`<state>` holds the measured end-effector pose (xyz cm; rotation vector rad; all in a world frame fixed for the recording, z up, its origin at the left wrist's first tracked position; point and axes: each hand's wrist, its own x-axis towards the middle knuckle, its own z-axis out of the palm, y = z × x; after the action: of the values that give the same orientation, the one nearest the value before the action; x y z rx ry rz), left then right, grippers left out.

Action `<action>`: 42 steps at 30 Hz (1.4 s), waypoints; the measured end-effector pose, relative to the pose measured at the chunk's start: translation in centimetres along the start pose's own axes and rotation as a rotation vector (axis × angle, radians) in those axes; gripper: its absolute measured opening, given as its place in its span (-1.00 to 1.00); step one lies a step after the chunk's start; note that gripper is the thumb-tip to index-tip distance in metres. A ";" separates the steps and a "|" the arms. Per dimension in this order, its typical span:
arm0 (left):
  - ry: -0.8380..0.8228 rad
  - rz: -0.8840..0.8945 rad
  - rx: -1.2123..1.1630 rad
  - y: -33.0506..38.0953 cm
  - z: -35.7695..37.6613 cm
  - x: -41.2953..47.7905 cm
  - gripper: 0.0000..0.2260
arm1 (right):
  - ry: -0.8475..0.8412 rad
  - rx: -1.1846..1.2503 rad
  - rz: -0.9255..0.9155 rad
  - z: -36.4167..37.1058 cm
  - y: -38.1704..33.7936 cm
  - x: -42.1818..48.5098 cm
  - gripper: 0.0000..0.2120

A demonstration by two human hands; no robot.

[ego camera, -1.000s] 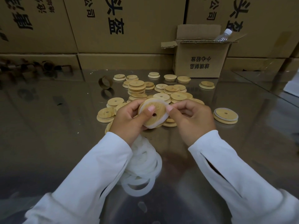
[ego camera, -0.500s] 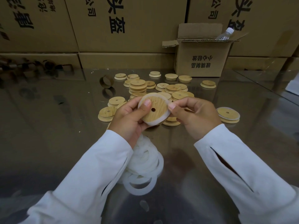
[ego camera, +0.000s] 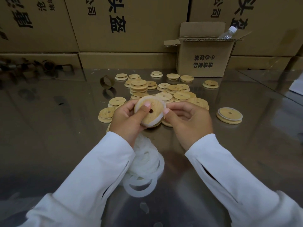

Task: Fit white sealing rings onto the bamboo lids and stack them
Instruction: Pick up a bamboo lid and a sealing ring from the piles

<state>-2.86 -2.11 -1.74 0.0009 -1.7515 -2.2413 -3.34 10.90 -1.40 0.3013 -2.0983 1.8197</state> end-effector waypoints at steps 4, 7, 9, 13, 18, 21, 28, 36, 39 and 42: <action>-0.011 -0.034 -0.029 -0.1 0.1 0.0 -0.95 | 0.076 -0.028 0.016 0.3 0.3 -0.3 -0.88; -0.069 -0.055 -0.076 -0.1 0.2 -0.1 -0.93 | 0.121 -0.098 0.022 0.1 0.4 -0.2 -0.88; -0.109 -0.058 -0.078 -0.1 0.1 0.0 -0.90 | 0.125 -0.136 0.023 -0.1 0.4 0.0 -0.87; -0.140 -0.042 0.004 -0.3 -0.1 0.0 -0.85 | 0.053 -0.251 -0.051 -0.3 0.3 0.0 -0.89; -0.170 -0.007 0.084 -0.4 -0.4 0.0 -0.80 | -0.024 -0.380 -0.110 -0.8 0.1 0.3 -0.90; -0.177 0.025 0.094 -0.3 -0.4 0.0 -0.78 | -0.027 -0.413 -0.087 -1.0 0.0 0.5 -0.89; -0.191 0.024 0.021 0.0 -0.4 0.0 -0.72 | -0.036 -0.332 -0.074 -1.2 0.1 0.9 -0.88; -0.123 -0.050 -0.063 0.0 -0.3 0.0 -0.83 | -0.016 -0.213 -0.064 0.0 0.3 -0.4 -0.94; -0.131 -0.072 -0.092 0.0 -0.2 -0.1 -0.88 | -0.001 -0.227 -0.076 0.0 0.5 -0.4 -0.92; -0.163 -0.091 -0.059 0.0 -0.1 -0.1 -0.89 | 0.024 -0.235 -0.095 -0.3 0.6 -0.3 -0.87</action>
<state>-2.76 -2.18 -1.79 -0.1210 -1.7995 -2.4182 -3.28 11.24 -1.99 0.3100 -2.2142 1.4982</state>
